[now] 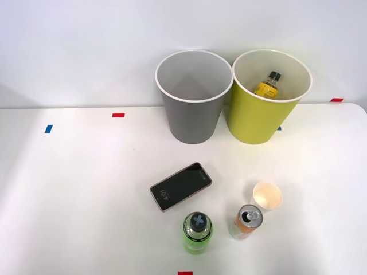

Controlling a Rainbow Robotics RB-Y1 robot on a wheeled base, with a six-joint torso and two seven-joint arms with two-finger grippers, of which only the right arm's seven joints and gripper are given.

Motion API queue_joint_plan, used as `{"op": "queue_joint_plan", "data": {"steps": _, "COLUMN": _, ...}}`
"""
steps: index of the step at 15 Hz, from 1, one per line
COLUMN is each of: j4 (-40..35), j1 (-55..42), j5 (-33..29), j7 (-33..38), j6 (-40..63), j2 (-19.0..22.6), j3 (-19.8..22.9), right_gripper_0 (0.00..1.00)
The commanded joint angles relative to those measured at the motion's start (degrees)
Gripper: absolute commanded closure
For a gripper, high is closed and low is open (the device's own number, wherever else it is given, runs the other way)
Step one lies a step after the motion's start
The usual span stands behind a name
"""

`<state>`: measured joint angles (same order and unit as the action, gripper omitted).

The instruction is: Put cans in the gray bin, plastic bottles in the light green bin

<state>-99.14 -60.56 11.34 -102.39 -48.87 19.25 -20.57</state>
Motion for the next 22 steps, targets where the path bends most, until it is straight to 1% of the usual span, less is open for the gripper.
{"op": "queue_joint_plan", "data": {"steps": 1, "j4": 0.0, "j1": 0.0, "j5": 0.0, "j7": 0.0, "j6": 0.0, "j2": 0.0, "j3": 0.0, "right_gripper_0": 0.00}}
{"op": "queue_joint_plan", "data": {"steps": 22, "j4": 0.0, "j1": 0.0, "j5": 0.0, "j7": 0.0, "j6": 0.0, "j2": 0.0, "j3": 0.0, "right_gripper_0": 0.00}}
